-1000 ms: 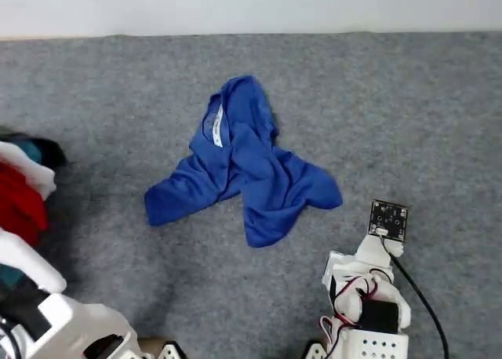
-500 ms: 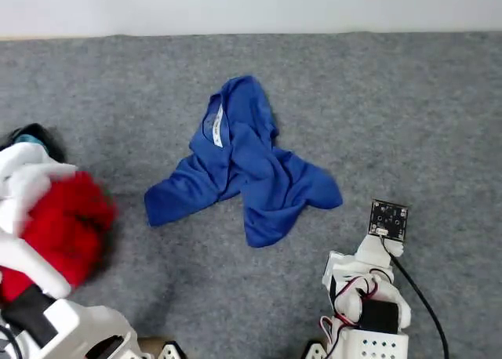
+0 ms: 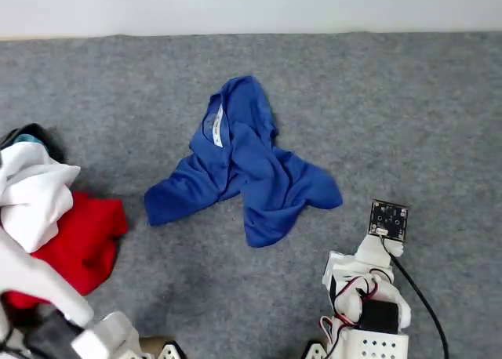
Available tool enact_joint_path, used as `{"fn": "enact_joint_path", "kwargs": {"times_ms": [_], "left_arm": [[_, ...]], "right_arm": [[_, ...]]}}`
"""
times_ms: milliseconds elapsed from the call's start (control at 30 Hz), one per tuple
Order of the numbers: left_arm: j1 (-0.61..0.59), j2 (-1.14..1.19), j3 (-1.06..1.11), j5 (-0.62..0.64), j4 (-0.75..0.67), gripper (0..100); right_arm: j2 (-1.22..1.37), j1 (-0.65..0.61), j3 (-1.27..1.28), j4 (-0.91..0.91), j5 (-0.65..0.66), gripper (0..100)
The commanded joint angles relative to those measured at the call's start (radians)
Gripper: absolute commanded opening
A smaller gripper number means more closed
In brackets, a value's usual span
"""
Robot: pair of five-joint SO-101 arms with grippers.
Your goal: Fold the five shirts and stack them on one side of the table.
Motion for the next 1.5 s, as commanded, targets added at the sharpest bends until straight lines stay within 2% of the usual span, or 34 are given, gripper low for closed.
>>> {"fn": "enact_joint_path", "kwargs": {"times_ms": [0,167,400,600,733,833,1033,1200,1467], "left_arm": [[0.034,-0.144,0.084,0.012,0.02,29],[0.109,-0.302,0.239,0.103,0.02,29],[0.298,-0.405,0.404,0.269,0.018,29],[0.542,-0.404,0.522,0.404,0.018,28],[0.717,-0.402,0.545,0.419,0.012,23],[0.796,-0.402,0.547,0.42,-0.025,19],[0.806,-0.4,0.581,0.42,-0.061,17],[0.806,-0.4,0.607,0.42,-0.061,17],[0.806,-0.4,0.607,0.417,-0.058,17]], "right_arm": [[-0.001,0.01,0.015,0.004,0.009,1.0],[-0.002,0.008,0.015,0.004,0.009,1.3],[-0.004,0.007,0.0,-0.001,0.011,1.4],[-0.004,0.019,-0.123,-0.134,0.006,1.5],[0.007,0.03,-0.27,-0.242,0.009,1.0],[0.008,0.015,-0.382,-0.213,0.012,1.0],[0.136,-0.073,-0.486,-0.168,0.097,1.0],[0.455,-0.077,-0.657,-0.246,0.1,0.9],[0.97,-0.071,-0.962,-0.217,0.104,1.0]]}}
